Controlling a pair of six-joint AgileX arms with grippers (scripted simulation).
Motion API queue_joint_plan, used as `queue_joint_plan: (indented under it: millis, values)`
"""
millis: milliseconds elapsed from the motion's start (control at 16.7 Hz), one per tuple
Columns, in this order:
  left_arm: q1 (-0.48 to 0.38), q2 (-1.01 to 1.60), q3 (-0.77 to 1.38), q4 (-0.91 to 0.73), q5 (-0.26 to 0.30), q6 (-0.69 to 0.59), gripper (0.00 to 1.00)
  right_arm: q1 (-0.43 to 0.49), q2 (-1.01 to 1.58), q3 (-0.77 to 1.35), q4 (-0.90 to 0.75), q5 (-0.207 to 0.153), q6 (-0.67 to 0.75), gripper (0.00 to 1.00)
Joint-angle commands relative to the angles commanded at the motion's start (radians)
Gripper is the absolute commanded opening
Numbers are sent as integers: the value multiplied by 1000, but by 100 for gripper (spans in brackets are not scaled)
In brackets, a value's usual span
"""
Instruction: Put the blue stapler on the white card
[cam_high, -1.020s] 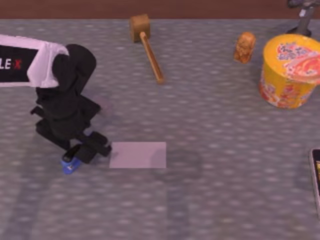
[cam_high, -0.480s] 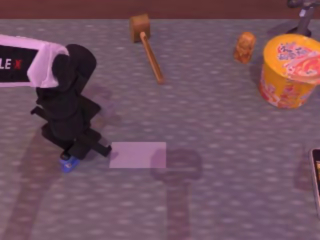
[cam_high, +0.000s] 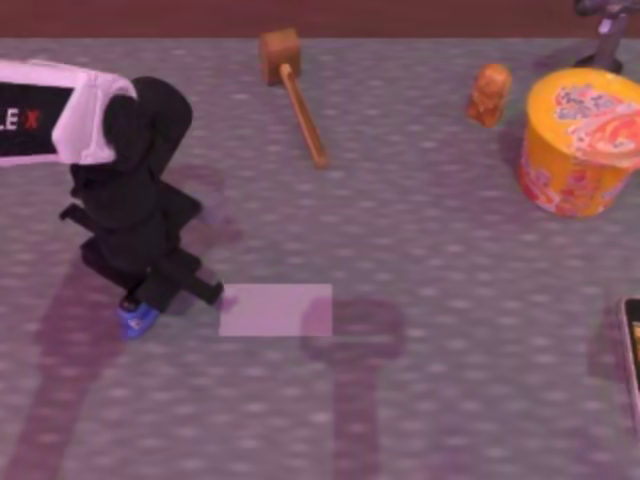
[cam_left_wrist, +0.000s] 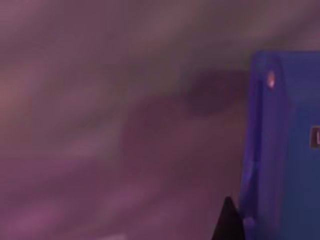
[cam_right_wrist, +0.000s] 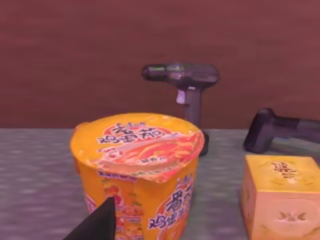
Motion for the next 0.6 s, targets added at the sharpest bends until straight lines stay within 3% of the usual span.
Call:
queue_joint_plan:
  millis: [360, 600]
  values:
    - [12, -88, 162, -270, 0, -4, 0, 0, 0, 0, 0, 0, 0, 100]
    - [15, -120, 203, -329, 0, -5, 0, 0, 0, 0, 0, 0, 0, 100]
